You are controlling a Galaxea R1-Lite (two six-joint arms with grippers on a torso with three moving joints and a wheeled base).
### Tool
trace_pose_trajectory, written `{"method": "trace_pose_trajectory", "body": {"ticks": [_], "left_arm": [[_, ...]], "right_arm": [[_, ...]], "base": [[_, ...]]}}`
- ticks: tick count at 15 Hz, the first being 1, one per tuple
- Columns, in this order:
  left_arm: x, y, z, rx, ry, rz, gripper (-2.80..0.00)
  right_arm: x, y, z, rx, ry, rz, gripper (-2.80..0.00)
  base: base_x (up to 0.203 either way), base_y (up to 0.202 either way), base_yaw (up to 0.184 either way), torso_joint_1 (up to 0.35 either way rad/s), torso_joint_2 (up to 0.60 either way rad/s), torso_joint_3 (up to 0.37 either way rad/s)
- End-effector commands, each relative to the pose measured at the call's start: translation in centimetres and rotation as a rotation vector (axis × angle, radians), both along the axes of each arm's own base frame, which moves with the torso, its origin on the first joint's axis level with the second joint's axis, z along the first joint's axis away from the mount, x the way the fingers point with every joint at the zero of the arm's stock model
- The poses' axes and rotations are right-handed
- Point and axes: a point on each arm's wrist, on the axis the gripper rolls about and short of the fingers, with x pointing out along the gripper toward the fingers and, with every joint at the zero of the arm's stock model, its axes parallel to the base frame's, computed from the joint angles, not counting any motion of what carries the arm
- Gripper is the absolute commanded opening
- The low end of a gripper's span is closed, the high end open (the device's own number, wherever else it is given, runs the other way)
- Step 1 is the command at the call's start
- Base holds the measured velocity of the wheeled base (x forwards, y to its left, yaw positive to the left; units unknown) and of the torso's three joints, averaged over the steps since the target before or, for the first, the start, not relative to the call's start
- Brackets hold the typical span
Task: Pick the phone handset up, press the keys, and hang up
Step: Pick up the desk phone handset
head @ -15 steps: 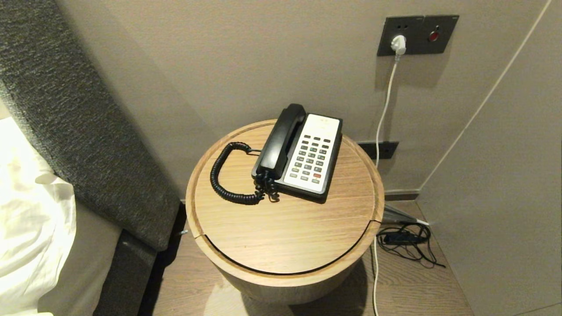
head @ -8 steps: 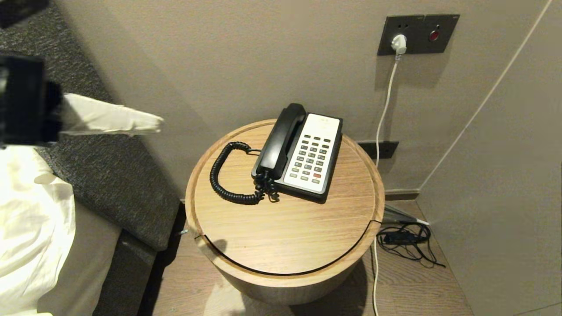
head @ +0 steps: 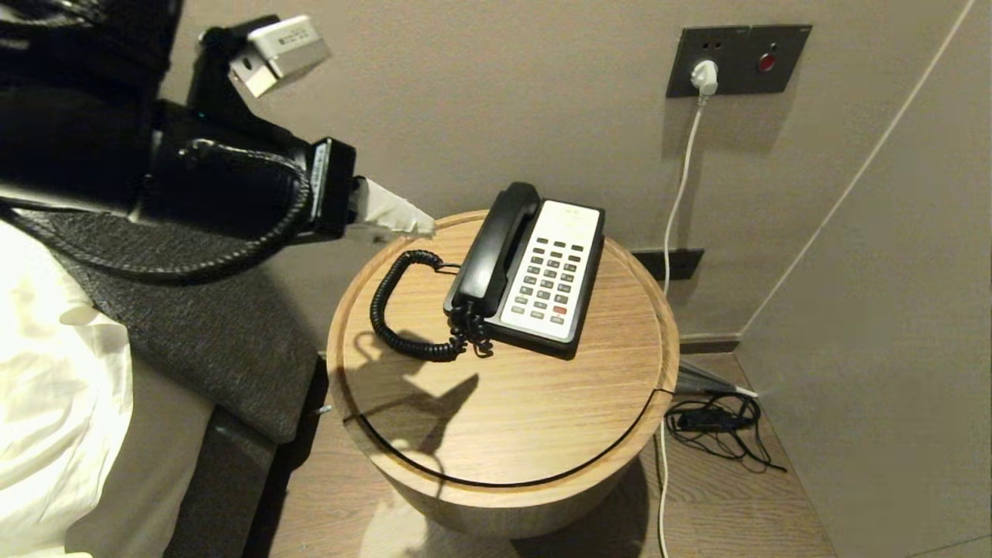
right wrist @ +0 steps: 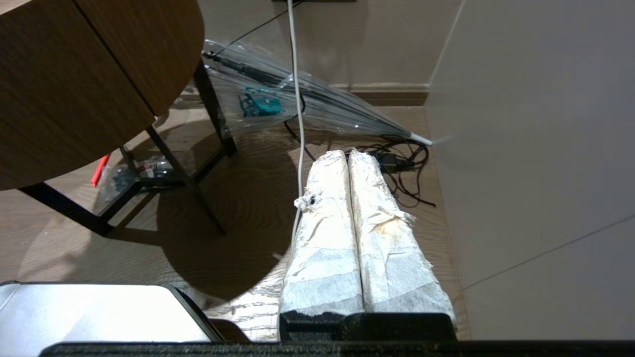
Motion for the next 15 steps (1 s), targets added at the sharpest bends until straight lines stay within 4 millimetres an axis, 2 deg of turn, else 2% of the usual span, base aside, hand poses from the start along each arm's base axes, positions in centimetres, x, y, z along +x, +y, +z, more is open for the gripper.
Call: {"method": "trace_pose_trajectory", "body": {"ticks": [1,4,8,12,15], "left_arm": [[2.5,-1.4,-1.9,0.063,0.020,0.037,0.00],[5.3,-3.3,-2.6,0.056,-0.095,0.088,0.00],[5.9,-6.1,-3.6,0.073,-0.128,0.064,0.00],[7.0,-7.7,-5.4,0.180,-0.152,0.075,0.00],[7.9,-8.4,-5.6,0.196,-0.170,0.080,0.00]], "right_arm": [[0.0,0.0,0.0,-0.001,0.000,0.001,-2.80],[0.0,0.0,0.0,-0.001,0.000,0.001,-2.80],[0.0,0.0,0.0,0.000,0.000,0.001,-2.80],[0.0,0.0,0.0,0.000,0.000,0.001,-2.80],[0.0,0.0,0.0,-0.002,0.000,0.001,-2.80]], "base": [[0.000,0.000,0.000,0.000,0.00,0.000],[0.000,0.000,0.000,0.000,0.00,0.000],[0.000,0.000,0.000,0.000,0.00,0.000],[0.000,0.000,0.000,0.000,0.00,0.000],[0.000,0.000,0.000,0.000,0.00,0.000]]}}
